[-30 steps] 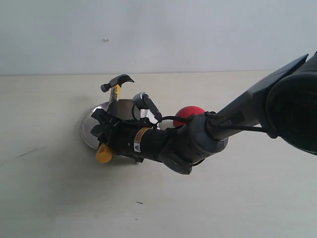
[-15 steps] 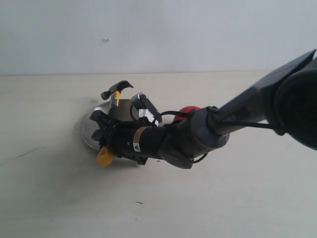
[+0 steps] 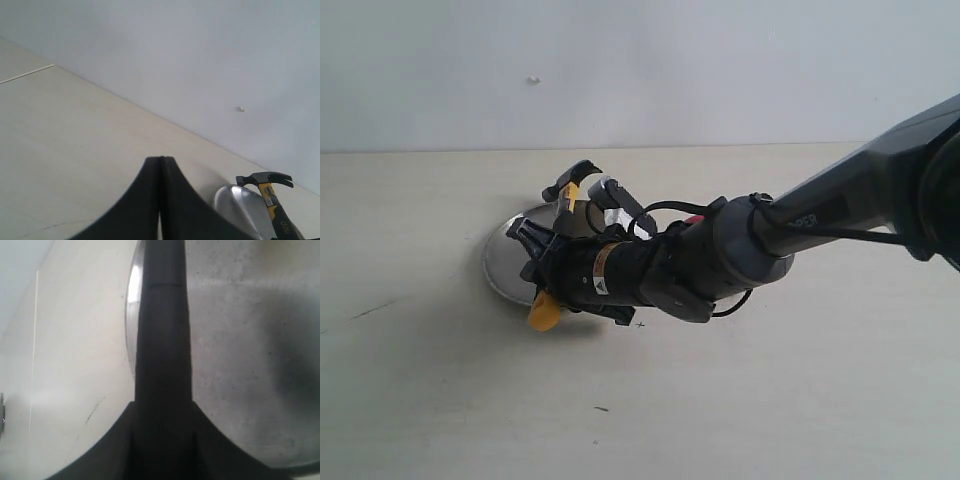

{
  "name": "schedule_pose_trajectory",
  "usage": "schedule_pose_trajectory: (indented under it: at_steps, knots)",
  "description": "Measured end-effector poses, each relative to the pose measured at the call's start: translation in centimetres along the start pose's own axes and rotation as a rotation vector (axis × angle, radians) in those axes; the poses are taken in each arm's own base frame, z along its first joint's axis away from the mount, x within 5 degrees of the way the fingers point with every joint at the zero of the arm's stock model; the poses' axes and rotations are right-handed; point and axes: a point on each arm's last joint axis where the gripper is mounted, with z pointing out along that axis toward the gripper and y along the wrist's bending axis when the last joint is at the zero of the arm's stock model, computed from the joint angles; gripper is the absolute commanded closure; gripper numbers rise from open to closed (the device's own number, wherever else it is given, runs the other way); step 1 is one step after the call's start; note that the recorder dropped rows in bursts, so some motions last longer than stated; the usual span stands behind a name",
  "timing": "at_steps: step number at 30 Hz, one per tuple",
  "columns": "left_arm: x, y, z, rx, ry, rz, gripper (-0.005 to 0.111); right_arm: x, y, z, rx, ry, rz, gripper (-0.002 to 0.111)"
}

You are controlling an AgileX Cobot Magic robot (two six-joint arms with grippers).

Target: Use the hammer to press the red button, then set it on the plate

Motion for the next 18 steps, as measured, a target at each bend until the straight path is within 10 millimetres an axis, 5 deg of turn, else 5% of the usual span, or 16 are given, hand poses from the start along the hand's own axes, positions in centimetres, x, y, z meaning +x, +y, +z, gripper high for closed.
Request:
schedule_pose_trajectory:
  at_steps: [18]
  knots:
    - [0.0, 0.0, 0.0, 0.0, 0.0, 0.0, 0.107, 0.38, 0.1, 0.13, -0.012, 0.01, -0.008, 0.1]
